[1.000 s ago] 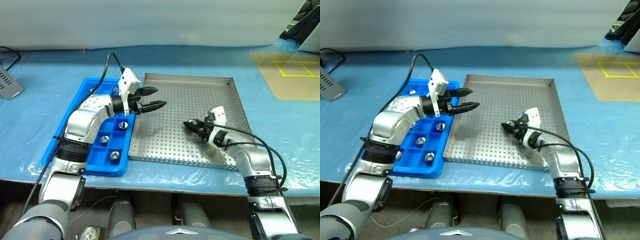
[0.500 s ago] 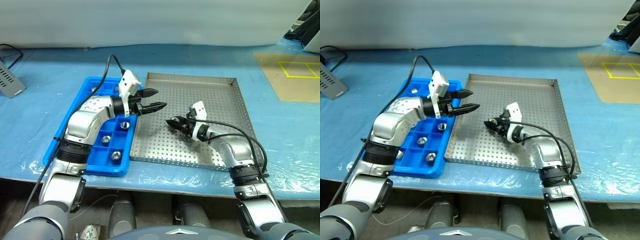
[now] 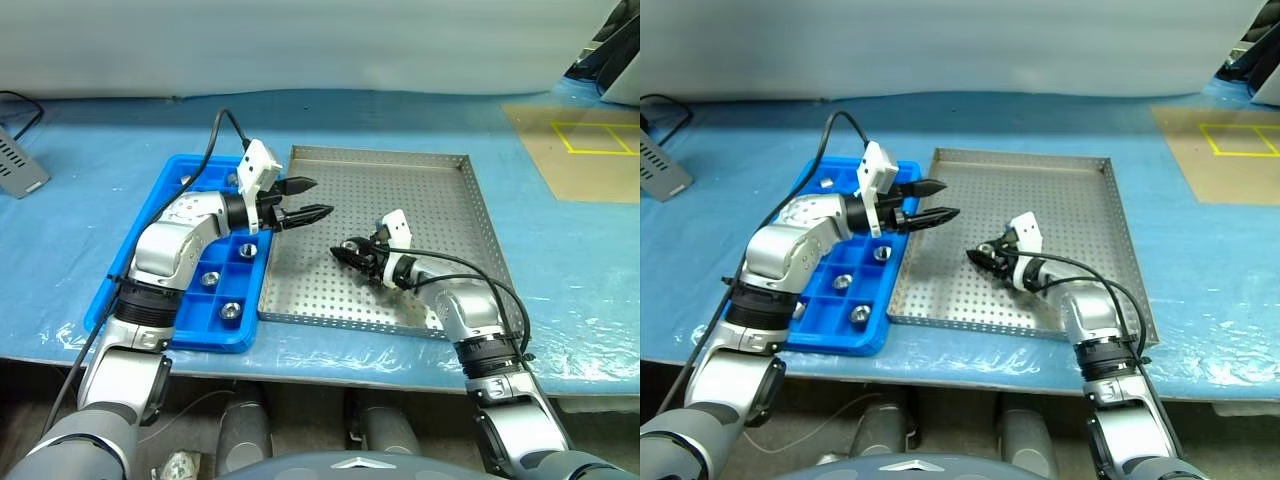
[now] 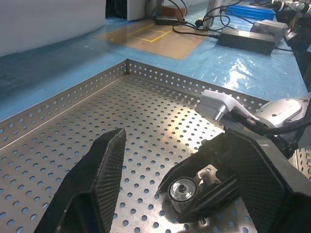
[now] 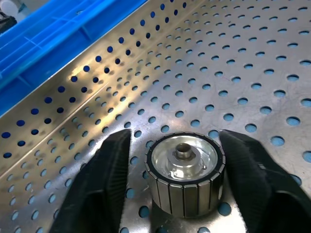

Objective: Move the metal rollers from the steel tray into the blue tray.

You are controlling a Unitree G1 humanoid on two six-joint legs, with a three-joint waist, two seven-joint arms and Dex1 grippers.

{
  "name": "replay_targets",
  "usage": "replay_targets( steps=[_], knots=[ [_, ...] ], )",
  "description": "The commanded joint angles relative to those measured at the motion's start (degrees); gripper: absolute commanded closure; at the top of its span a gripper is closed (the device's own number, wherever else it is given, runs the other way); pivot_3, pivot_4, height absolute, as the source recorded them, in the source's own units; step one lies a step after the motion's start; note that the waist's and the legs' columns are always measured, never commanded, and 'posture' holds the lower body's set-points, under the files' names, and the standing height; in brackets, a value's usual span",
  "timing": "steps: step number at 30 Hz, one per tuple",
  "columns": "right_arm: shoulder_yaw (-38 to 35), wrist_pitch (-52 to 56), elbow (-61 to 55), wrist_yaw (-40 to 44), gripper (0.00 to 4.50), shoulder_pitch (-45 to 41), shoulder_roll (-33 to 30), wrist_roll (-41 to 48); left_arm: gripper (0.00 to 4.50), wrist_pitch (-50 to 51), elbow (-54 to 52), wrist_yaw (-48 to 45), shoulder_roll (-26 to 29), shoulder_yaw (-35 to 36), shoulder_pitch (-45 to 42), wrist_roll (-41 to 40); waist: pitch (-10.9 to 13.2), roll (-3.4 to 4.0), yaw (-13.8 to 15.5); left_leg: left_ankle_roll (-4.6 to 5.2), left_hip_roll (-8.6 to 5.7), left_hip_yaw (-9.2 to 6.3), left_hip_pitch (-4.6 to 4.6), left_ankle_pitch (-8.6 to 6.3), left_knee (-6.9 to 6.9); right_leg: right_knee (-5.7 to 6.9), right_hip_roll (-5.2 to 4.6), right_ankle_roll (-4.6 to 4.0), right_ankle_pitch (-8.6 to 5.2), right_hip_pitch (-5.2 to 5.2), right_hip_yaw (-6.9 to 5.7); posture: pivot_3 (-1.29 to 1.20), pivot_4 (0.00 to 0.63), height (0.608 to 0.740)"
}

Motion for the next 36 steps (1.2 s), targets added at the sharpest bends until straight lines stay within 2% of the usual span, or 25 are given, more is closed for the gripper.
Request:
replay_targets(
  steps=[1,4,7,11,14,20,25,29,32,36],
  knots=[
    [-3.80,4.19,-6.81,0.93,1.20,-0.36,0.33,6.21,1.07,-0.95,-1.48,-0.58,-0.02,0.28,-0.52,-0.37,0.00,0.00,0.00,0.00,0.00,0.00,0.00,0.00,-0.01,0.00,0.00,0.00,0.00,0.00,0.00,-0.26,0.150,0.740],
    [-9.44,10.57,-11.20,3.22,1.20,-0.08,-1.11,15.09,1.07,-1.71,-1.41,-2.24,0.47,-0.12,0.05,-0.39,0.00,0.01,0.07,0.02,0.00,0.00,0.01,-0.01,-0.02,-0.01,0.00,0.00,0.00,0.00,0.00,-0.26,0.150,0.740],
    [-13.24,14.57,-12.74,4.80,1.20,0.43,-5.44,19.11,1.07,-3.82,-1.32,-6.08,1.59,-1.68,1.88,0.26,0.00,0.01,0.26,0.05,-0.02,0.00,0.04,-0.03,-0.03,-0.05,-0.02,0.00,0.00,0.06,0.00,-0.26,0.150,0.740],
    [-17.30,15.89,-13.57,4.78,1.20,1.74,-9.93,21.38,1.07,-9.23,3.98,-7.71,1.35,-5.37,1.85,5.24,0.00,0.01,0.52,0.04,-0.02,0.01,0.09,-0.02,-0.10,-0.15,-0.02,0.00,0.00,0.14,0.00,-0.27,0.150,0.740],
    [-20.01,14.72,-13.11,2.39,1.20,2.44,-10.46,21.56,1.07,-14.79,9.80,-7.19,-1.77,-9.15,-0.37,9.97,0.00,0.02,0.48,0.02,-0.02,0.02,0.14,-0.01,-0.13,-0.15,-0.02,0.00,0.00,0.18,0.00,-0.29,0.150,0.740],
    [-18.88,12.91,-14.87,-0.61,1.20,4.51,-8.39,20.73,1.07,-20.23,21.05,-5.21,-9.66,-10.70,-5.41,13.57,0.00,0.02,0.12,0.03,-0.03,0.03,0.13,-0.01,-0.15,-0.18,-0.02,0.01,0.00,0.16,0.00,-0.33,0.150,0.740],
    [-18.09,11.51,-15.74,-2.11,1.20,6.66,-7.82,19.91,1.07,-24.60,27.11,-5.82,-11.75,-11.51,-7.40,16.70,0.00,0.02,-0.29,0.09,-0.06,0.05,0.11,-0.04,-0.16,-0.32,-0.02,0.02,0.01,0.17,0.04,-0.36,0.150,0.740],
    [-17.15,11.29,-16.85,-2.18,1.20,8.20,-7.98,20.07,1.07,-24.49,27.44,-7.95,-10.50,-10.08,-7.65,16.02,0.00,0.02,-0.22,0.11,-0.04,0.06,0.13,-0.04,-0.28,-0.37,-0.01,0.02,0.01,0.16,0.01,-0.37,0.150,0.740],
    [-14.65,11.40,-18.45,-1.30,1.20,9.33,-8.08,19.81,1.07,-20.73,25.08,-9.20,-8.77,-5.97,-8.73,12.10,0.00,0.02,-0.22,0.11,-0.05,0.06,0.12,-0.04,-0.30,-0.41,-0.01,0.01,0.01,0.16,0.01,-0.38,0.150,0.740],
    [-8.31,9.09,-18.20,-0.37,1.20,9.92,-7.68,15.95,1.07,-11.08,11.21,-11.74,-2.90,2.97,-7.26,0.83,0.00,0.02,-0.42,0.09,-0.01,0.08,0.11,-0.03,-0.32,-0.37,0.00,0.00,0.01,0.09,0.00,-0.37,0.150,0.740]
  ],
)
